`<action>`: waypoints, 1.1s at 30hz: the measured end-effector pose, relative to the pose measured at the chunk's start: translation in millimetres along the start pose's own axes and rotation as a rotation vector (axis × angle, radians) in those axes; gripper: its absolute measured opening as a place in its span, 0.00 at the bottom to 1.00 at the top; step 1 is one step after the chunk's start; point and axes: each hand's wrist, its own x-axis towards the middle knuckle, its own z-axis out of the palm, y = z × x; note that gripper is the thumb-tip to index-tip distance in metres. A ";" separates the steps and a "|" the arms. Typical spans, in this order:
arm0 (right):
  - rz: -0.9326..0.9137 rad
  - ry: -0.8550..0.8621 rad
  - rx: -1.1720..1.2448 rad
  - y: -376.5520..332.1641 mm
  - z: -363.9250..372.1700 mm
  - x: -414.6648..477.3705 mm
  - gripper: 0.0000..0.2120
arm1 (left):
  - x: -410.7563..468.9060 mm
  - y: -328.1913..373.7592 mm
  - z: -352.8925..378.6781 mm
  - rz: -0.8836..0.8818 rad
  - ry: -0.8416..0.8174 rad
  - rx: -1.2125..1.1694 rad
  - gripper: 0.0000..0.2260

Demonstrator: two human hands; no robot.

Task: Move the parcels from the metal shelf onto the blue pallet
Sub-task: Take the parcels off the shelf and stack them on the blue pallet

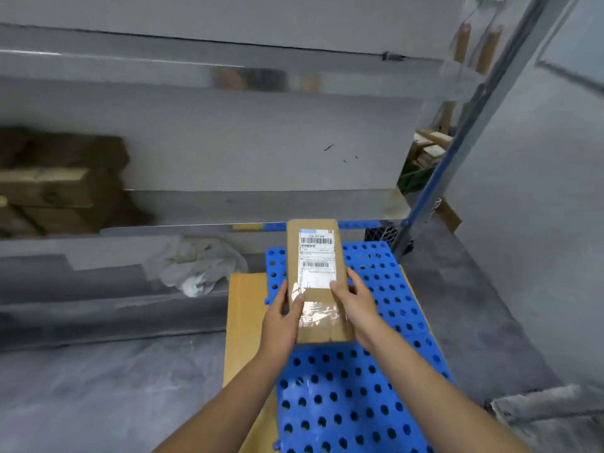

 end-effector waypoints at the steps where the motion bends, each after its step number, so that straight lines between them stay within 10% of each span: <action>1: 0.002 -0.026 -0.021 1.9 4.6 10.4 0.25 | 4.6 -2.8 -1.4 -0.006 0.024 -0.016 0.25; 18: 0.080 -0.216 -0.133 47.2 22.6 116.4 0.27 | 79.0 -45.1 12.4 -0.152 0.215 0.086 0.19; 33: -0.020 -0.002 -0.275 23.0 24.2 115.0 0.22 | 87.3 -20.1 0.9 -0.113 0.226 0.193 0.16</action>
